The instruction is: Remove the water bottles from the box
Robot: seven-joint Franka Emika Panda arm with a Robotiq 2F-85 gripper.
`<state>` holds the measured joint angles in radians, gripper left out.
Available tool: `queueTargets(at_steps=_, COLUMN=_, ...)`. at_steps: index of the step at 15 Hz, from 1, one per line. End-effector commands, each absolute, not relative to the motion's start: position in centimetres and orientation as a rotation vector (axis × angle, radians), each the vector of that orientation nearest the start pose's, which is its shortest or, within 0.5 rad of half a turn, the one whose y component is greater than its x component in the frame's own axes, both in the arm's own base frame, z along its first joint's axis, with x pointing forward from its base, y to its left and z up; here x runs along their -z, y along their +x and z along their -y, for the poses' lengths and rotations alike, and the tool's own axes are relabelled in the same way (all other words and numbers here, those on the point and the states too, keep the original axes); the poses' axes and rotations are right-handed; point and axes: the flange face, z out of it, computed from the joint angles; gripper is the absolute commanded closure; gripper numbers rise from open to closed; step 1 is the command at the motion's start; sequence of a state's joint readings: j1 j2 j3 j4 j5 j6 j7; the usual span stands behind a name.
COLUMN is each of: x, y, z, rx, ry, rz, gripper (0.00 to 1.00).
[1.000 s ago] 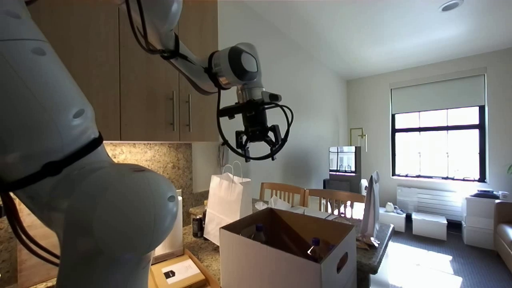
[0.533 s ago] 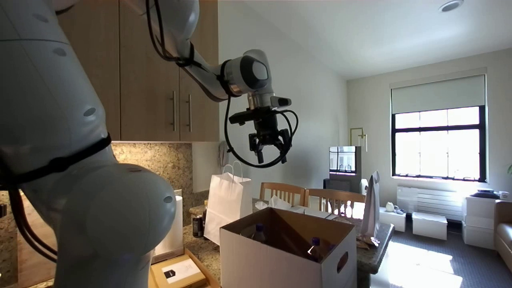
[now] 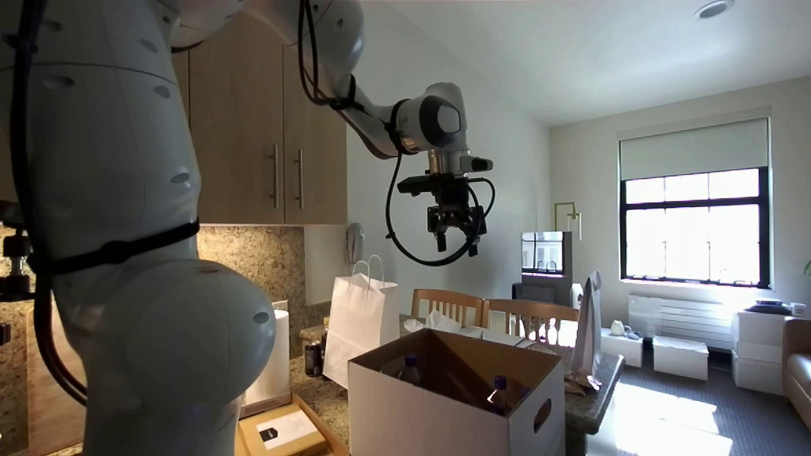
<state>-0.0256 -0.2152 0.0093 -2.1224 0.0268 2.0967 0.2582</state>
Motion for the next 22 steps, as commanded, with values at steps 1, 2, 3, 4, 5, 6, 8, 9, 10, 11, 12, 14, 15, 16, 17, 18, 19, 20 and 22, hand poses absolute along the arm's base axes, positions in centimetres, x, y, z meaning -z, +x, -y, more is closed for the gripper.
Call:
queueTargets(at_steps=1, x=-52.2, y=50.9, z=0.6, rx=0.285, ry=-3.051, rz=-0.441, gripper=0.0)
queueTargets(at_steps=2, x=-52.2, y=50.9, z=0.6, rx=0.285, ry=-3.051, rz=-0.441, gripper=0.0)
queueTargets(at_steps=3, x=-52.2, y=50.9, z=0.6, rx=0.284, ry=-3.051, rz=-0.441, gripper=0.0)
queueTargets(at_steps=4, x=-52.2, y=50.9, z=0.6, rx=0.284, ry=-3.051, rz=-0.441, gripper=0.0)
queueTargets(at_steps=5, x=-52.2, y=50.9, z=0.6, rx=0.284, ry=-3.051, rz=-0.441, gripper=0.0)
queueTargets(at_steps=6, x=-52.2, y=50.9, z=0.6, rx=0.284, ry=-3.051, rz=-0.441, gripper=0.0)
queueTargets(at_steps=8, x=-51.4, y=51.9, z=0.9, rx=0.303, ry=-3.056, rz=-0.468, gripper=0.0)
queueTargets(at_steps=9, x=-50.5, y=52.4, z=1.1, rx=0.273, ry=-3.081, rz=-0.474, gripper=0.0)
queueTargets(at_steps=10, x=-49.2, y=53.2, z=1.2, rx=0.254, ry=-3.116, rz=-0.46, gripper=0.0)
queueTargets(at_steps=11, x=-47.9, y=54.0, z=1.4, rx=0.268, ry=-3.141, rz=-0.462, gripper=0.0)
queueTargets(at_steps=12, x=-46.6, y=54.2, z=1.4, rx=0.271, ry=-3.191, rz=-0.426, gripper=0.0)
queueTargets(at_steps=14, x=-44.4, y=54.5, z=1.6, rx=0.189, ry=-3.265, rz=-0.393, gripper=0.0)
queueTargets(at_steps=15, x=-43.6, y=54.5, z=1.5, rx=0.126, ry=-3.275, rz=-0.356, gripper=0.0)
queueTargets(at_steps=16, x=-43.0, y=54.5, z=1.4, rx=0.055, ry=-3.276, rz=-0.351, gripper=0.0)
queueTargets(at_steps=17, x=-43.2, y=54.2, z=1.5, rx=0.123, ry=-3.247, rz=-0.362, gripper=0.0)
queueTargets(at_steps=18, x=-42.5, y=54.3, z=1.4, rx=0.086, ry=-3.252, rz=-0.359, gripper=0.0)
queueTargets(at_steps=19, x=-42.2, y=54.4, z=1.3, rx=0.069, ry=-3.255, rz=-0.357, gripper=0.0)
queueTargets(at_steps=20, x=-42.3, y=54.5, z=1.3, rx=0.065, ry=-3.255, rz=-0.357, gripper=0.0)
queueTargets(at_steps=22, x=-42.5, y=54.6, z=1.3, rx=0.067, ry=-3.255, rz=-0.359, gripper=0.0)
